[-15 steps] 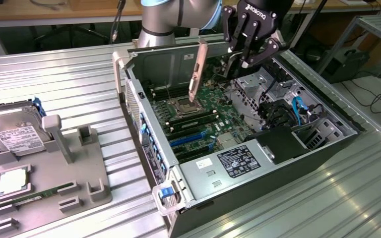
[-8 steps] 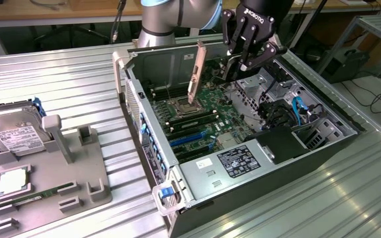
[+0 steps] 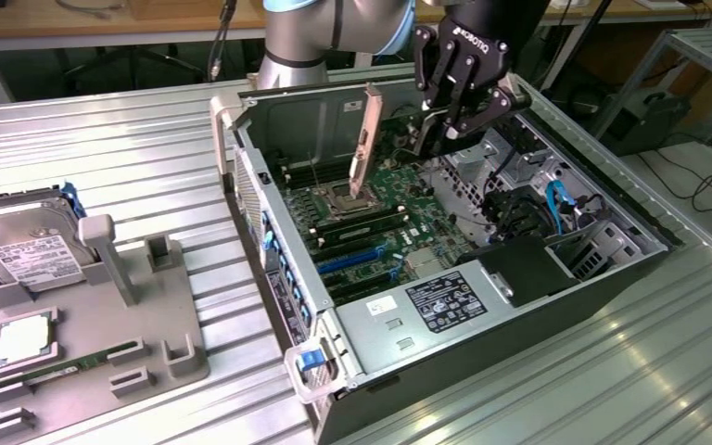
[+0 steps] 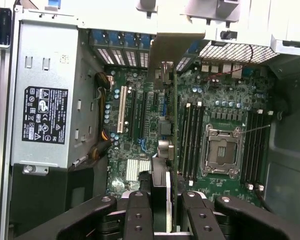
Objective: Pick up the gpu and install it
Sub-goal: 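Insert the gpu into the slot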
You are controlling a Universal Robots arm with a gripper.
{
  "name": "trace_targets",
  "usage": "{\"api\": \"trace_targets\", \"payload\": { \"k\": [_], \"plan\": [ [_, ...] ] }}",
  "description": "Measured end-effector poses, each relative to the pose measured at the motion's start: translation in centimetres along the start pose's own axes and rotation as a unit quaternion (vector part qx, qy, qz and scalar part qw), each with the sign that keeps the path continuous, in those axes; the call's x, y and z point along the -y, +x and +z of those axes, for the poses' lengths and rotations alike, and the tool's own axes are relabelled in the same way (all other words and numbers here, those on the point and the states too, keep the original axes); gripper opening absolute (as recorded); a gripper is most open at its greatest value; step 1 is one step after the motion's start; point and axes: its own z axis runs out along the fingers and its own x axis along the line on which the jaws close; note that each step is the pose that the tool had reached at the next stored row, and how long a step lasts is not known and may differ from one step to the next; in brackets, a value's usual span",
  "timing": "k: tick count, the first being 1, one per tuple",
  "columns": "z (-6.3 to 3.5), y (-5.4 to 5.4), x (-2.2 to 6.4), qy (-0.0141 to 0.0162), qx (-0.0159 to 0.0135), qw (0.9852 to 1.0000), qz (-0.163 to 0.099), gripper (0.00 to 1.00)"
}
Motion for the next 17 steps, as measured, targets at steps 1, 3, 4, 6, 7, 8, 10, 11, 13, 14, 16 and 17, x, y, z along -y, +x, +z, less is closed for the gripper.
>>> {"api": "trace_targets", "payload": {
  "k": [1,3,4,6,7,8,10,11,13,14,16,17],
  "plan": [
    [0.03,0.00,0.00,0.0000,0.0000,1.0000,0.000,0.28],
    [0.10,0.00,0.01,0.0000,0.0001,1.0000,0.001,0.28],
    [0.13,0.00,0.01,0.0000,0.0001,1.0000,0.001,0.28],
    [0.23,0.00,0.01,0.0000,0.0001,1.0000,0.001,0.28],
    [0.30,0.00,0.01,0.0000,0.0001,1.0000,0.001,0.28],
    [0.38,0.01,0.02,0.0000,0.0001,1.0000,0.001,0.28],
    [0.55,0.01,0.03,0.0000,0.0001,1.0000,0.002,0.28],
    [0.63,0.01,0.03,0.0000,0.0002,1.0000,0.002,0.28],
    [0.77,0.01,0.04,0.0001,0.0003,1.0000,0.004,0.28],
    [0.82,0.01,0.04,0.0001,0.0003,1.0000,0.006,0.28],
    [0.86,0.01,0.04,0.0001,0.0003,1.0000,0.007,0.28],
    [0.87,0.01,0.04,0.0001,0.0004,1.0000,0.008,0.28]
  ]
}}
